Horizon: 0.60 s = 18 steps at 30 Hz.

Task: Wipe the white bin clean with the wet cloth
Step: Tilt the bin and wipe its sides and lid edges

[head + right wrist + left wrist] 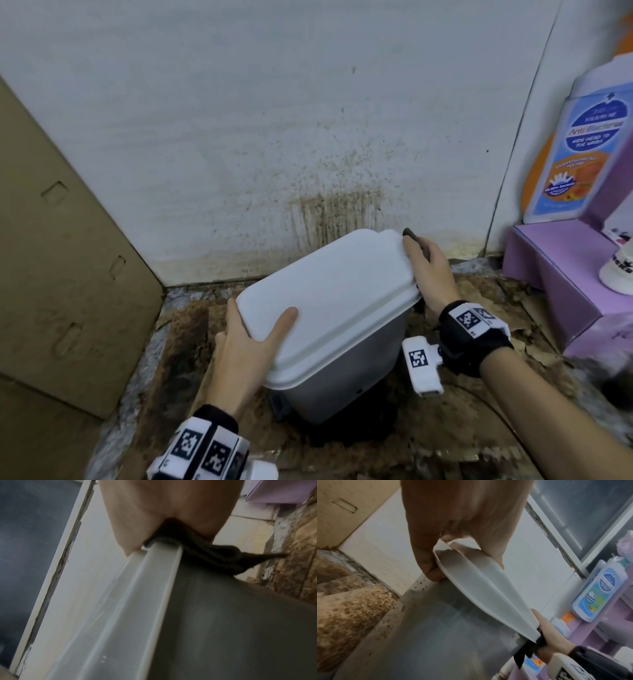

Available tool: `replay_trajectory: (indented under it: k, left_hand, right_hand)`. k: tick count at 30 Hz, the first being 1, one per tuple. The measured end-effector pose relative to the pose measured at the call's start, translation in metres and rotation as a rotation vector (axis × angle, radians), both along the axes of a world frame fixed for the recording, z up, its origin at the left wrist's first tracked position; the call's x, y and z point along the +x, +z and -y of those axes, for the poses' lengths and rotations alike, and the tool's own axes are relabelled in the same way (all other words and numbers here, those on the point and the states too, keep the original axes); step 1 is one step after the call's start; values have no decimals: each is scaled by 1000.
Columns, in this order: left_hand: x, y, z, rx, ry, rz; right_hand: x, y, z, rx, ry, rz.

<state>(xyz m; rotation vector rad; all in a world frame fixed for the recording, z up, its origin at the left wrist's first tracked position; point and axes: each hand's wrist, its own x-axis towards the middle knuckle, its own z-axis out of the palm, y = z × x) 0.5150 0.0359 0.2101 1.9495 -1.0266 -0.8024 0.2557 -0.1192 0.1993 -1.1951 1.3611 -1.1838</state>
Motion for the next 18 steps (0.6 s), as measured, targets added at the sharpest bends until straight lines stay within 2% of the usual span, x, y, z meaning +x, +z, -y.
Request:
replay_trajectory:
  k: [3,6,13,18]
  left_hand:
    - [11,-5,4,-13,-30,-11]
    - [14,-3,7,-28,-50,-16]
    - [21,12,24,-76,-131,19]
    - [22,19,41,-48,-101,9]
  right_hand:
    - [-4,0,2,-31,80,-5]
    - [-2,-2,-3,-77,52,26]
    - [2,-12,-42,-132,-193,105]
    - [6,-20,-71,-145,-350,121]
